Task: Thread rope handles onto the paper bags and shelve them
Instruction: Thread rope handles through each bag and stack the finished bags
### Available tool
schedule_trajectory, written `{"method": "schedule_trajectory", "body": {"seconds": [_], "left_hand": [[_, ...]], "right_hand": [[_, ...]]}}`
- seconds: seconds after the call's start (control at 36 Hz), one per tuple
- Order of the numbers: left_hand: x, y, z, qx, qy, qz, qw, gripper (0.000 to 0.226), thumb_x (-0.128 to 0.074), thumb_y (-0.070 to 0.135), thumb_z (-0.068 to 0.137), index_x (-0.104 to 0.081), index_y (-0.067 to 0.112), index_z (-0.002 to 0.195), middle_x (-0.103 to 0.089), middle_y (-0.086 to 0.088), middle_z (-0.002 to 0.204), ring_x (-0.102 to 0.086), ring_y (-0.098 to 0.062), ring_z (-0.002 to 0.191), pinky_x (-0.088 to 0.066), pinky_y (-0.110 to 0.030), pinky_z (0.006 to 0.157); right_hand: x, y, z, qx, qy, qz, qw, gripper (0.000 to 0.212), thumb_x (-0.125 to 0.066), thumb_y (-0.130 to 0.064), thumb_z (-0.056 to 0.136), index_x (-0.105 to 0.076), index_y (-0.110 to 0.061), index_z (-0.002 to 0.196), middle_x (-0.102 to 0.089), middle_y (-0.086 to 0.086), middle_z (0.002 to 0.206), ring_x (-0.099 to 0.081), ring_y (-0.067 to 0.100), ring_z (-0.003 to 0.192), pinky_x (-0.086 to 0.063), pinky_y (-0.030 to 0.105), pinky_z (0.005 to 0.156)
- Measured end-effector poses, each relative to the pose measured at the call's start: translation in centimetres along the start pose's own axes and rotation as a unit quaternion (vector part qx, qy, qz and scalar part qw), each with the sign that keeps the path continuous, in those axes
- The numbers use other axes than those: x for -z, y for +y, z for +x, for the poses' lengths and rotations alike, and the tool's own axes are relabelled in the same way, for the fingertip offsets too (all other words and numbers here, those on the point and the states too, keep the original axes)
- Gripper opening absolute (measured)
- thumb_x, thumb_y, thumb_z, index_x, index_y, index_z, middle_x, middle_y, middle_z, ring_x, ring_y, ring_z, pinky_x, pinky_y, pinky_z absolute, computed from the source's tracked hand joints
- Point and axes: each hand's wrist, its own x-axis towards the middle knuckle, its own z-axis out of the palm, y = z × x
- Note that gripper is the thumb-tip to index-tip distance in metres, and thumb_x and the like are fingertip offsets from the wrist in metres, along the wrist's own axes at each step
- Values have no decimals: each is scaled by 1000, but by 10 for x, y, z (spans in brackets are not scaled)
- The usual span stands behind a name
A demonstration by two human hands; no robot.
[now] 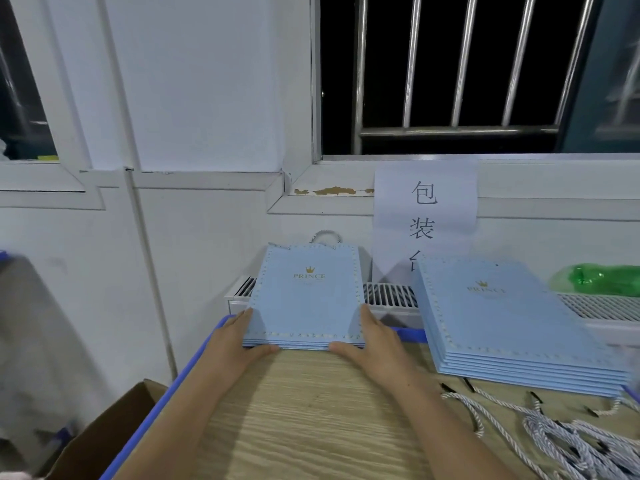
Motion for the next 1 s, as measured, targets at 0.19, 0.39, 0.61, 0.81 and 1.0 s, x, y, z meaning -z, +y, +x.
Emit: {"method": "schedule_trajectory", "body": {"seconds": [0.19, 0.39, 0.61, 0.81, 1.0], "left_hand": [[2, 3, -4, 10, -1, 2, 1000, 76, -71, 42, 79, -37, 19, 143, -49, 10, 126, -44, -7, 110, -34, -17, 87], [3, 2, -2, 12, -4, 14, 1000, 74, -71, 38, 81, -38, 15, 142, -52, 5, 130, -47, -14, 116, -34, -17, 86], [-4, 3, -5, -3, -20, 122, 992, 93, -55, 65, 79, -19, 17, 150, -16, -3, 156, -27, -21, 138, -32, -32, 110], [-27, 50, -16, -111, 25, 123, 986, 97, -25, 72, 66, -36, 16, 145, -21, -1, 157, -31, -25, 140, -28, -43, 112], [-82, 140, -21, -187, -27, 120, 975, 102, -12, 73, 64, -26, 19, 149, -13, -5, 159, -22, -23, 144, -19, -36, 115]], "right_hand": [[-3, 2, 1, 2, 1, -11, 1000, 101, -59, -66, 76, -12, -15, 149, -40, 5, 145, -41, 28, 130, -42, 42, 102], [-7, 4, 3, 5, -1, -39, 999, 99, -54, -70, 77, -9, -17, 149, -36, 3, 149, -40, 29, 130, -41, 42, 102], [-8, 3, -2, 43, 21, -67, 997, 97, -43, -69, 85, 4, -15, 151, -7, 0, 159, -18, 20, 143, -15, 37, 115], [7, -5, -16, 90, 78, -101, 988, 75, -26, -65, 92, -10, -23, 152, 0, -1, 160, -4, 17, 147, -12, 36, 117], [99, 42, -42, 123, 262, -141, 947, 50, -39, -37, 89, -61, -3, 119, -55, 17, 131, -53, 32, 120, -47, 43, 94]]}}
